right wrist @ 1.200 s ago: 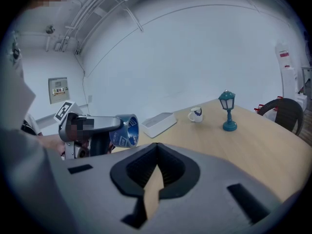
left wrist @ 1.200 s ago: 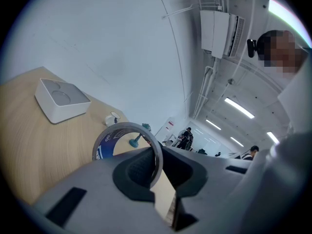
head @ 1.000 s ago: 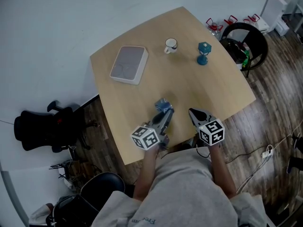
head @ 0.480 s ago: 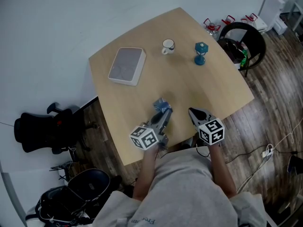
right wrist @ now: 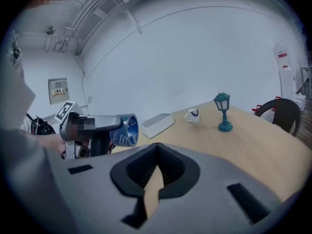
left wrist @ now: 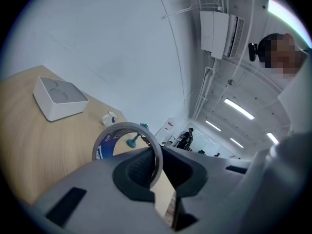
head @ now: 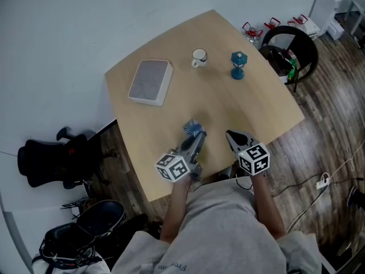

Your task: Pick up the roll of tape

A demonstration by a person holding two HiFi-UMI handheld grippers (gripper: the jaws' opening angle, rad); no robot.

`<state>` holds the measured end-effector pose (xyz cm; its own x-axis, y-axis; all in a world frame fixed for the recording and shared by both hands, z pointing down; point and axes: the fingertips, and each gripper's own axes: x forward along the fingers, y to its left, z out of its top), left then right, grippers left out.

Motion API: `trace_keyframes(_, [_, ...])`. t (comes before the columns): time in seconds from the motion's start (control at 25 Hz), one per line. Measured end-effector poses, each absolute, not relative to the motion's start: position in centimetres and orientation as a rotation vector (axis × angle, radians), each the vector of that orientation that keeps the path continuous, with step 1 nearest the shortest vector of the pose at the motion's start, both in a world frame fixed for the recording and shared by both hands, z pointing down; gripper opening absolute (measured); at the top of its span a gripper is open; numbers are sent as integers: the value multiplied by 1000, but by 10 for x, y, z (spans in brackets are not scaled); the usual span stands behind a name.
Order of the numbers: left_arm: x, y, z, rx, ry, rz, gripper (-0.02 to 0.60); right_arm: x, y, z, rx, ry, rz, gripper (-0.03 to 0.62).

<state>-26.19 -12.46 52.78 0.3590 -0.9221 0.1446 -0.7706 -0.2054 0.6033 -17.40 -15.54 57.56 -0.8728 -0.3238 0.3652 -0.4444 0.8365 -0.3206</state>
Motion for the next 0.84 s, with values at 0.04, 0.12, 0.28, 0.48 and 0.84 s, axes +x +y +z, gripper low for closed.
trace_keyframes(0.04, [-262, -125, 527, 2030, -1464, -331, 38, -173, -156, 575, 584, -2723, 583, 2])
trace_keyframes(0.12, [-261, -126, 526, 2029, -1465, -335, 38, -172, -158, 573, 588, -2727, 584, 2])
trace_keyframes(0.28, [-261, -127, 526, 2028, -1467, -339, 38, -173, -158, 573, 577, -2733, 581, 2])
trace_keyframes(0.48, [-259, -131, 525, 2033, -1460, -338, 38, -178, -154, 572, 546, -2740, 561, 2])
trace_keyframes(0.84, [-249, -142, 526, 2045, -1429, -331, 38, -169, -166, 571, 590, -2743, 566, 2])
